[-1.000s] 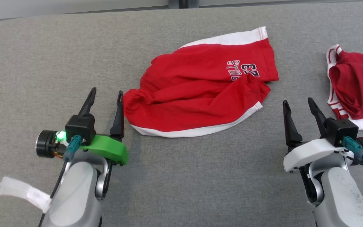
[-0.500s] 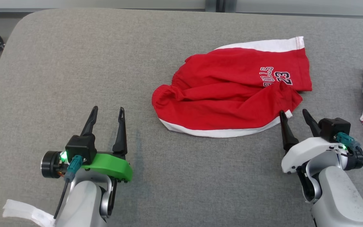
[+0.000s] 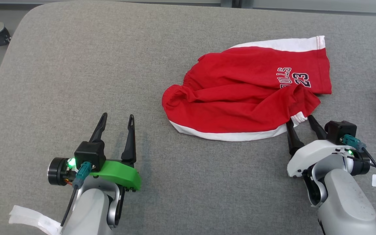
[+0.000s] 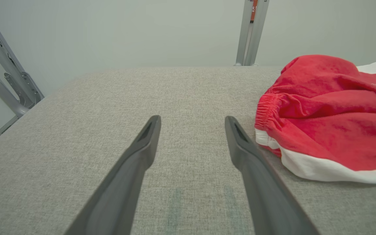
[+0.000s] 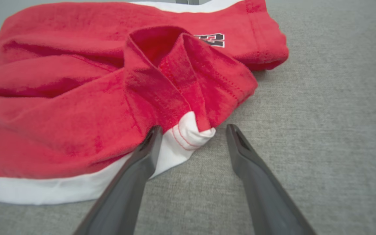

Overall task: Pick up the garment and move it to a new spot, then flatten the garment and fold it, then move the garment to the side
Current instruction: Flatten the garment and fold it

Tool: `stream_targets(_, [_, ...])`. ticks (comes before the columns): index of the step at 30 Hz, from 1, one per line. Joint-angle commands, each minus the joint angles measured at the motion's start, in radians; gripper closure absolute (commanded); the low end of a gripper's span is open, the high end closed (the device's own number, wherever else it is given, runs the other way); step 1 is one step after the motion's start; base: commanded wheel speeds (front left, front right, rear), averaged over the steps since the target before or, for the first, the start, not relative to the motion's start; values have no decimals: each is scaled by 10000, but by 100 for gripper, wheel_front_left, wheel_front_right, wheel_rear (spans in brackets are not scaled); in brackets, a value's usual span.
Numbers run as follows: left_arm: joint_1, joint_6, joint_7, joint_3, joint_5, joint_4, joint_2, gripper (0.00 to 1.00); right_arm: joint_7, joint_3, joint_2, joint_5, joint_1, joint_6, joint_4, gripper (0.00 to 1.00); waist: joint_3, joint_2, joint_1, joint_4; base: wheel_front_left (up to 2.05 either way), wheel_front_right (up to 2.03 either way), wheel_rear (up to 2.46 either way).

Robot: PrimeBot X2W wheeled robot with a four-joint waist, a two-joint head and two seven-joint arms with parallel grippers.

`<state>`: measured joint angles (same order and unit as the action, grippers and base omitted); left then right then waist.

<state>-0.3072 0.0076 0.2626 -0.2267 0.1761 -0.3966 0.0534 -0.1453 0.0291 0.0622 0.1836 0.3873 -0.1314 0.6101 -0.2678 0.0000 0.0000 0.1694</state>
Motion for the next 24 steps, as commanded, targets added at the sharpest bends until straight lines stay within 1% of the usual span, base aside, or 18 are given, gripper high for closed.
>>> stream_targets(1, [41, -36, 25, 10, -46, -41, 2, 0, -102, -71, 1, 1, 102, 18, 84, 0, 34, 0, 0, -46, 0, 0, 0])
stream_targets(7, [-11, -67, 25, -10, -112, -132, -10, 0, -295, -340, -15, -112, 209, 18, 261, 0, 115, 0, 0, -171, 0, 0, 0])
stream_targets(8, [-3, -62, 25, -12, -116, -142, -11, 0, -318, -380, -22, -94, 219, 18, 281, 4, 131, 0, 0, -191, 0, 0, 0])
stream_targets(9, [9, -70, 25, -11, -122, -150, -13, 0, -333, -411, -25, -77, 222, 18, 293, 22, 145, 0, 0, -204, 0, 0, 0])
stream_targets(10, [24, -77, 25, -11, -131, -163, -13, 0, -333, -450, -30, -46, 220, 18, 302, 50, 162, 0, 0, -220, 0, 0, 0])
stream_targets(11, [40, -85, 25, -10, -131, -172, -15, 0, -334, -478, -32, -24, 216, 18, 314, 62, 176, 0, 0, -232, 0, 0, 0])
stream_targets(13, [70, -96, 25, 3, -140, -182, -18, 0, -339, -570, -45, 45, 216, 18, 330, 100, 199, 0, 0, -254, 0, 0, 0])
stream_targets(20, [87, -143, 25, 46, -144, -262, -22, 0, -422, -707, 46, 195, 149, 18, 329, 100, 275, 0, 0, -311, 0, 0, 0])
stream_targets(24, [215, -151, 25, 147, -115, -283, -21, 0, -530, -449, 121, 267, -14, 18, -20, 100, 336, 0, 0, -478, 0, 0, 0])
